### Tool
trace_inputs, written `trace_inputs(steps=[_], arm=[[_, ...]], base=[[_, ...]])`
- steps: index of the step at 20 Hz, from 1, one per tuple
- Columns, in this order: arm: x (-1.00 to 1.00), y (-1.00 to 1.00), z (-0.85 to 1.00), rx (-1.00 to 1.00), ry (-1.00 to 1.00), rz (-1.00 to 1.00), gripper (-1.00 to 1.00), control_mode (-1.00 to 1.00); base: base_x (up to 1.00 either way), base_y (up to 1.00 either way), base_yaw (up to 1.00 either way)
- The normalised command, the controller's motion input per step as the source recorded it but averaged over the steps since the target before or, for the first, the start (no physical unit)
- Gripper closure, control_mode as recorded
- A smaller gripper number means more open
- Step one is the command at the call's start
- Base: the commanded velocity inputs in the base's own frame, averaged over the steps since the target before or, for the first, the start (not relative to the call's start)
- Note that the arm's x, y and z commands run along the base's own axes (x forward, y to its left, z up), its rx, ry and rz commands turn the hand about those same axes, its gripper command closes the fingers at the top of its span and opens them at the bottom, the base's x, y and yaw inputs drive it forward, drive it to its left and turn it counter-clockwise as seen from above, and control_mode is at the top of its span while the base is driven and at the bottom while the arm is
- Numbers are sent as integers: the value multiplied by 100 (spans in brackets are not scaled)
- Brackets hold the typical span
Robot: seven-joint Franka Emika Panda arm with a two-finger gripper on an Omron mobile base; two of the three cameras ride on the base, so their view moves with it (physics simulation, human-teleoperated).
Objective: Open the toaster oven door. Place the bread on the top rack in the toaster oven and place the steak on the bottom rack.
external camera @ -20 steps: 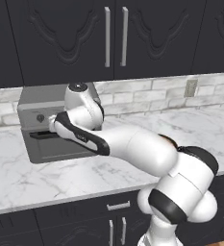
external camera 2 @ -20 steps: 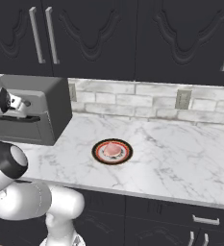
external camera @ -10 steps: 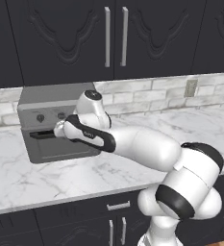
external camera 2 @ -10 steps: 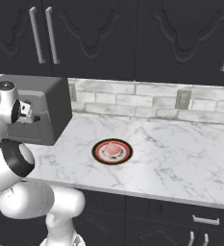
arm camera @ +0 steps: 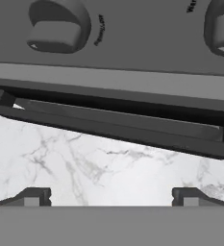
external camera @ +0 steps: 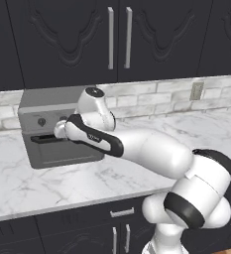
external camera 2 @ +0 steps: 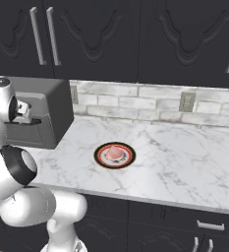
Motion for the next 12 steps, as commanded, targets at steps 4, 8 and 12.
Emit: trace_inputs(steps=[4,8,12], arm=[[27,7,28,0,0,-1,-100,-100],[27,1,15,-3,-3,0,-100,-100],[34,1,-2,-2,-5,0,-100,-100]], base=[[0,0,0],[0,0,0],[0,0,0]])
